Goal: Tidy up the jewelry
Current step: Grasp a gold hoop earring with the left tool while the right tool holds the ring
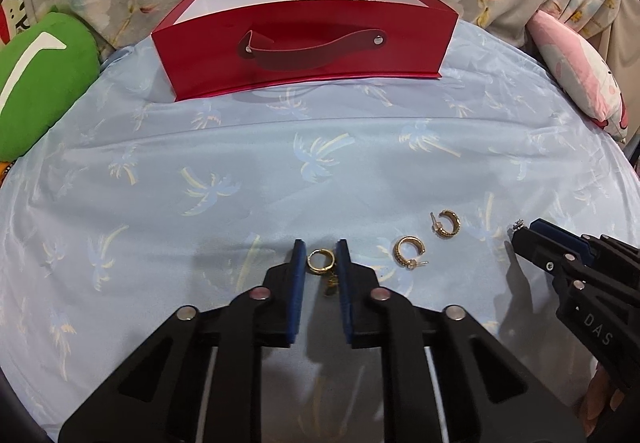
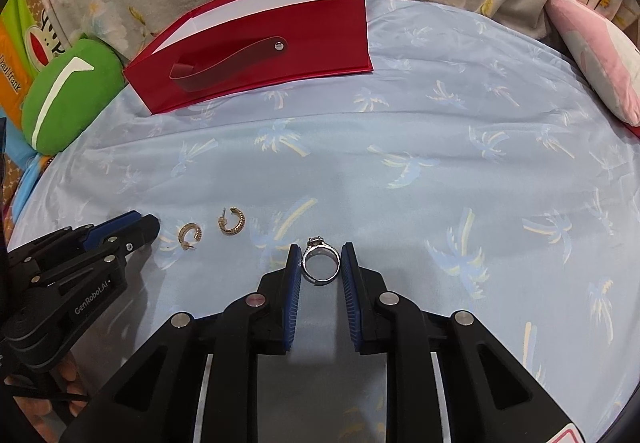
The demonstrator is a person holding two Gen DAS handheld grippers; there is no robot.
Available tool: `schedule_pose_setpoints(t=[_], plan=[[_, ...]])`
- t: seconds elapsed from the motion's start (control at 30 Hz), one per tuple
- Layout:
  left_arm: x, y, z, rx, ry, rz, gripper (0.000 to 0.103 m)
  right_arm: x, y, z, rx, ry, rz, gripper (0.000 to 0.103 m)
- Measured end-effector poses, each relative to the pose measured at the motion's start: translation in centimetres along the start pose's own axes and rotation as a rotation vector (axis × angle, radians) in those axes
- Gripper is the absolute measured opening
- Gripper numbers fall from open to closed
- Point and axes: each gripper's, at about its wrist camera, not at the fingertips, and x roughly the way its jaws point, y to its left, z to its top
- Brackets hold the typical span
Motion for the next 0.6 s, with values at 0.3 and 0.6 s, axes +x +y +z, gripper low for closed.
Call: schedule_pose_setpoints(t=[0.3, 0.6], plan=[[-0.5, 0.4, -0.6, -0.006, 0.003, -0.043, 0.017, -0.4, -0.2, -0.2, 0.01, -0.002, 0.019, 0.019], [-0.4, -1.0, -0.7, 0.068, 0.008, 0.002, 0.028, -0.7, -0.2, -0.4, 0.011, -0.003, 0.027, 0.019]])
